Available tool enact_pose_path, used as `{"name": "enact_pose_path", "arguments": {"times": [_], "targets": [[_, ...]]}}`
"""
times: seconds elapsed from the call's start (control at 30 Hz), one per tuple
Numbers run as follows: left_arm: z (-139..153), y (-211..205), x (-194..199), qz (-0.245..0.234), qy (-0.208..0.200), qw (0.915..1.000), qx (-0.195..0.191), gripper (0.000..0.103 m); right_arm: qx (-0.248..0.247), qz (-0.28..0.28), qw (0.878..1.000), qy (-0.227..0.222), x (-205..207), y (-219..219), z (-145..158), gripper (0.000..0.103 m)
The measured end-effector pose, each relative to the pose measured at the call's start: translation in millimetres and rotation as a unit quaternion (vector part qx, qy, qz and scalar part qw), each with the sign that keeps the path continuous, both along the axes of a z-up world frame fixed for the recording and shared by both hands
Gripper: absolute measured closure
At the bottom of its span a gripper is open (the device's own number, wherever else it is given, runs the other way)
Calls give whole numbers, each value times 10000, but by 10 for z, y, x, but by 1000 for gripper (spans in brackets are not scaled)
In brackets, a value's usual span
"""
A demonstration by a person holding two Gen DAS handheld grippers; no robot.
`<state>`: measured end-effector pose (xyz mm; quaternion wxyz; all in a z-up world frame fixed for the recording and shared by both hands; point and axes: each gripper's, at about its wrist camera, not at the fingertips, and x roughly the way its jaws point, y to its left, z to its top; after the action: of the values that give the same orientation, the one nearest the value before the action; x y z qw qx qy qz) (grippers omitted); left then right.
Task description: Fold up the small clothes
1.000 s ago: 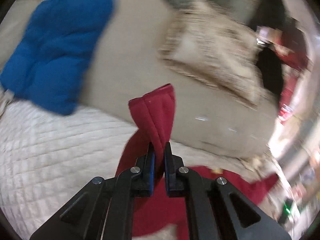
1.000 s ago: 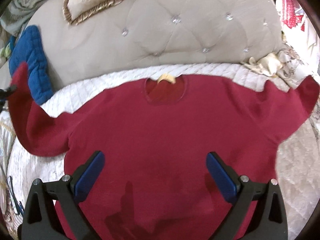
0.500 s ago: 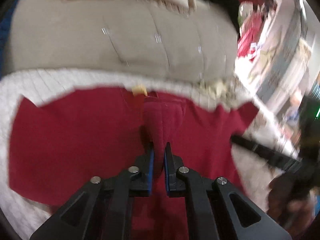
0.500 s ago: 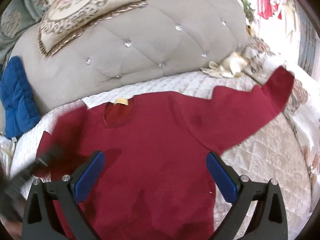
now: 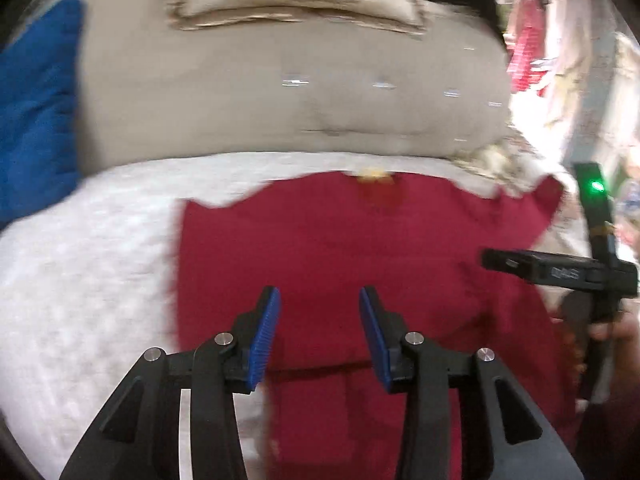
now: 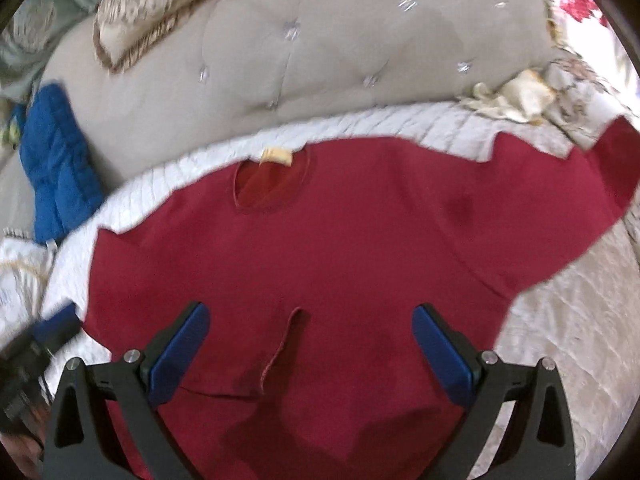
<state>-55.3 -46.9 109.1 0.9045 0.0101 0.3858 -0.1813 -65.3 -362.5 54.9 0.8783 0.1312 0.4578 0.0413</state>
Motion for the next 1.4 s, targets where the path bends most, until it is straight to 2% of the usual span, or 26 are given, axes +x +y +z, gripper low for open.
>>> {"name": "enact_pose_path", "arguments": {"times": [0.1, 0.17, 0.2, 0.23, 0.33, 0.4, 0.47, 0.57, 0.67, 0.73, 0.8, 0.87, 0.9, 0.93, 0.97, 1.0, 1.03, 1.13, 1.2, 1.33, 1.4], "targets": [[-122, 302, 101, 485, 106, 9987, 121, 83, -92, 184, 9992, 332, 77, 147, -183, 8], [-198, 465, 167, 760, 233, 9968, 12, 83, -659, 247, 9972, 237, 78, 283, -230, 17], [-235, 504, 195, 862, 296, 9958, -46, 83, -930, 308, 9951, 134, 70, 337, -225, 41], [-264, 564, 206, 963, 356, 9947, -101, 83, -872, 498, 9949, 75, 73, 365, -217, 90], [-288, 616, 220, 1111, 391, 9928, -203, 83, -578, 604, 9965, -16, 96, 312, -109, 97], [-274, 568, 240, 1110, 374, 9929, -225, 83, -505, 570, 9969, -190, 115, 236, 6, 97], [-252, 521, 238, 1082, 311, 9934, -203, 83, -676, 375, 9959, -471, 124, 126, 152, 97], [-267, 382, 316, 1040, 271, 9942, -96, 83, -885, -194, 9926, -807, 177, -135, 319, 97], [-351, 307, 405, 1053, 392, 9937, -9, 83, -1185, -710, 9861, -922, 264, -366, 358, 97], [-416, 275, 437, 1070, 503, 9930, 34, 83, -1523, -940, 9801, -858, 342, -428, 278, 97], [-457, 240, 451, 1018, 606, 9930, 34, 83, -1740, -955, 9788, -512, 459, -452, 145, 95], [-474, 211, 439, 962, 650, 9932, 45, 83, -1670, -937, 9809, -334, 467, -445, 108, 87], [-472, 204, 427, 937, 637, 9936, 44, 83, -1568, -936, 9823, -419, 439, -424, 150, 77], [-466, 200, 417, 910, 624, 9939, 36, 83, -1374, -838, 9851, -605, 399, -368, 223, 61], [-458, 199, 406, 897, 616, 9941, 12, 83, -1177, -650, 9875, -821, 365, -256, 302, 52], [-453, 199, 406, 887, 608, 9942, -39, 83, -1019, -401, 9892, -975, 369, -139, 349, 38], [-451, 201, 403, 883, 604, 9942, -88, 83, -793, 62, 9905, -1118, 394, 70, 414, 34], [-501, 161, 420, 859, 648, 9941, -101, 83, -405, 1202, 9857, -1111, 560, 679, 447, 34], [-560, 127, 434, 853, 678, 9940, -13, 83, -414, 1727, 9779, -1104, 693, 1078, 411, 34], [-667, 154, 443, 872, 742, 9934, 7, 83, -1047, 2360, 9590, -1169, 976, 1732, 238, 34], [-705, 187, 448, 884, 784, 9930, -33, 83, -1199, 2529, 9545, -1031, 1147, 1910, 108, 35]]}}
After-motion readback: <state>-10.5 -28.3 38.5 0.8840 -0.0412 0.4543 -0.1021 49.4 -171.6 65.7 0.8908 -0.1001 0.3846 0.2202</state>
